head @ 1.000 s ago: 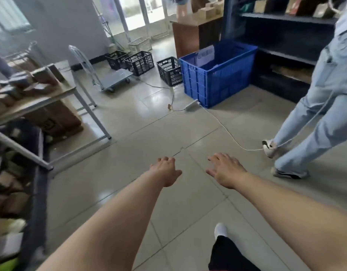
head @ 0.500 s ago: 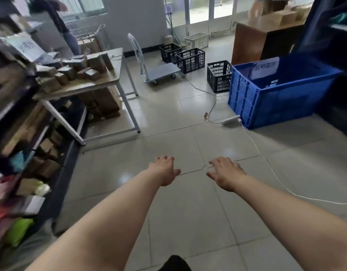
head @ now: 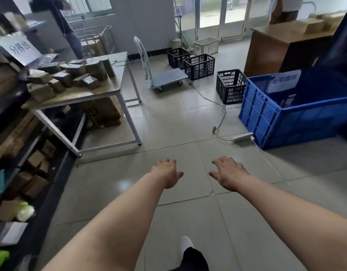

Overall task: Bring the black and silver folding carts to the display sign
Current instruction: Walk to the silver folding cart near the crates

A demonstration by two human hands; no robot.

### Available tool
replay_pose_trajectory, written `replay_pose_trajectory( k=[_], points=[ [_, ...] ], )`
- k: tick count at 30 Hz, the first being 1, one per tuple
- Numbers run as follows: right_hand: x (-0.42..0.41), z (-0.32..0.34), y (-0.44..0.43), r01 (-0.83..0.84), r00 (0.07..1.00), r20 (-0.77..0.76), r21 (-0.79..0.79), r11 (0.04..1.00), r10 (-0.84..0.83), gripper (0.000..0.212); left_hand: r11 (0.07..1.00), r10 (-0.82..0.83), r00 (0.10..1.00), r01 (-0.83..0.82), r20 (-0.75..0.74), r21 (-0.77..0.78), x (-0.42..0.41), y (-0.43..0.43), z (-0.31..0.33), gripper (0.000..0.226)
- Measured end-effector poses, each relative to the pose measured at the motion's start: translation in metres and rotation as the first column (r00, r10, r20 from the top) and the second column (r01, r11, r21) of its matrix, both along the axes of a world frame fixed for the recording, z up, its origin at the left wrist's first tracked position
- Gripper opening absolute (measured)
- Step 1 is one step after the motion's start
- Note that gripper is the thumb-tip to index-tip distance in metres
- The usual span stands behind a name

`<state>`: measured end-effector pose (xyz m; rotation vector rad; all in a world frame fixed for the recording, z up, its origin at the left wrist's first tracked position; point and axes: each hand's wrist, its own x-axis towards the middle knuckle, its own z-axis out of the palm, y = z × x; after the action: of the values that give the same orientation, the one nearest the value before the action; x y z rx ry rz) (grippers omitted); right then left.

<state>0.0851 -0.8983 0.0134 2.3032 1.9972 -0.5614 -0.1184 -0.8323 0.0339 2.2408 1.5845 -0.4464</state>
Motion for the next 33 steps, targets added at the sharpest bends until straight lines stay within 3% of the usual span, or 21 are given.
replay_pose_trajectory(
  k=[14, 33],
  points=[
    [0.027, 0.003, 0.268, 0.039, 0.998, -0.04, -0.034, 0.999, -0.04, 0.054, 0.999, 0.041, 0.998, -0.039, 0.042, -0.038, 0.034, 0.273, 0.002, 0.06],
    [0.138, -0.006, 0.675, -0.08, 0.997, -0.013, -0.103, 0.991, 0.079, 0.054, 0.991, 0.134, 0.991, -0.133, 0.029, -0.031, 0.132, 0.655, -0.007, 0.061]
  ],
)
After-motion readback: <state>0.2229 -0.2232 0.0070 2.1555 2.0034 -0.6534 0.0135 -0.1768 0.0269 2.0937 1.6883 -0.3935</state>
